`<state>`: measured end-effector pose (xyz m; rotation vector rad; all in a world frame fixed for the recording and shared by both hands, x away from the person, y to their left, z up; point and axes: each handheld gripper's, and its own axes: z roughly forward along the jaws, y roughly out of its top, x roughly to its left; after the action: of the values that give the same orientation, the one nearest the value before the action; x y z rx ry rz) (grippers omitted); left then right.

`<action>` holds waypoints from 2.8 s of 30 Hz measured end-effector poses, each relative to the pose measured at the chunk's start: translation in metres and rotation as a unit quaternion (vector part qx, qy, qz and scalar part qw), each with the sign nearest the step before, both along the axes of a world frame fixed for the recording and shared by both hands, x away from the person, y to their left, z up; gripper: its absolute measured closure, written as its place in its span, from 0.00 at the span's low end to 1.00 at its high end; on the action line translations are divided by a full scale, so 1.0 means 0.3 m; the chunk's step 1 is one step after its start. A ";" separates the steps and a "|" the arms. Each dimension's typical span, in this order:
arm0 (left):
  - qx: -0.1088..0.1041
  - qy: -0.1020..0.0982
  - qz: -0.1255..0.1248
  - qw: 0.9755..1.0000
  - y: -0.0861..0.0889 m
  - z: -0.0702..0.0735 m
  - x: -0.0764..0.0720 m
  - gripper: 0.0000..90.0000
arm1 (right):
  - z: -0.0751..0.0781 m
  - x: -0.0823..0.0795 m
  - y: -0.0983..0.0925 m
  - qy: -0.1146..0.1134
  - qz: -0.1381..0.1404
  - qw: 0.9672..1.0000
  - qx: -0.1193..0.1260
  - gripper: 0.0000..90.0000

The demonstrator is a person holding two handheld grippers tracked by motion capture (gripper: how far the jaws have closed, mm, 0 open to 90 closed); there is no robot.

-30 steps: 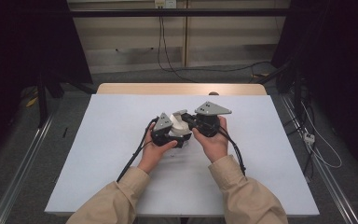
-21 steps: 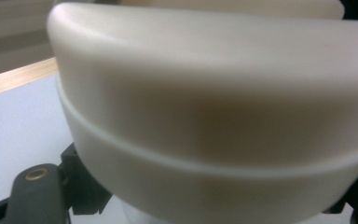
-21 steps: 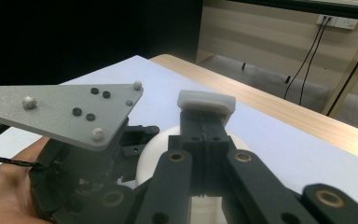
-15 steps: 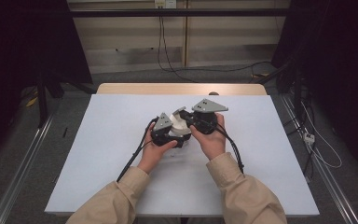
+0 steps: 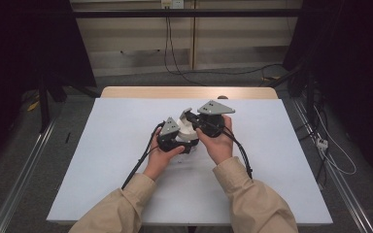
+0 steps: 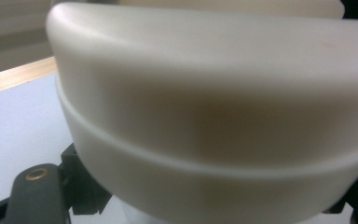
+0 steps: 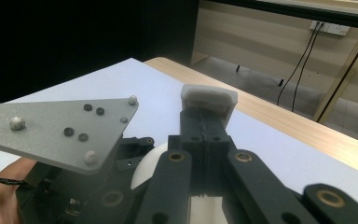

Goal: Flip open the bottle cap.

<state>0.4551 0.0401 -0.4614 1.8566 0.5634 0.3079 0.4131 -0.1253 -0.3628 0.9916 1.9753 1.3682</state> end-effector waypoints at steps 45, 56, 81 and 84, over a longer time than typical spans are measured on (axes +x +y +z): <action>0.002 0.000 0.000 1.000 0.000 0.000 0.002 0.20 | -0.018 0.065 0.044 0.003 -0.010 1.000 -0.018 1.00; 0.002 0.000 0.000 1.000 0.000 0.000 0.002 0.21 | -0.024 0.074 0.052 0.007 -0.012 1.000 -0.017 1.00; 0.001 0.003 0.002 1.000 0.001 0.000 0.002 0.21 | -0.036 0.094 0.063 0.012 -0.011 1.000 -0.018 1.00; 0.001 0.003 0.002 1.000 0.001 0.000 0.002 0.21 | -0.037 0.097 0.065 0.012 -0.010 1.000 -0.019 1.00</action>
<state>0.4556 0.0403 -0.4614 1.8595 0.5704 0.3062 0.4423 -0.1058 -0.3738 1.0126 1.9969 1.3085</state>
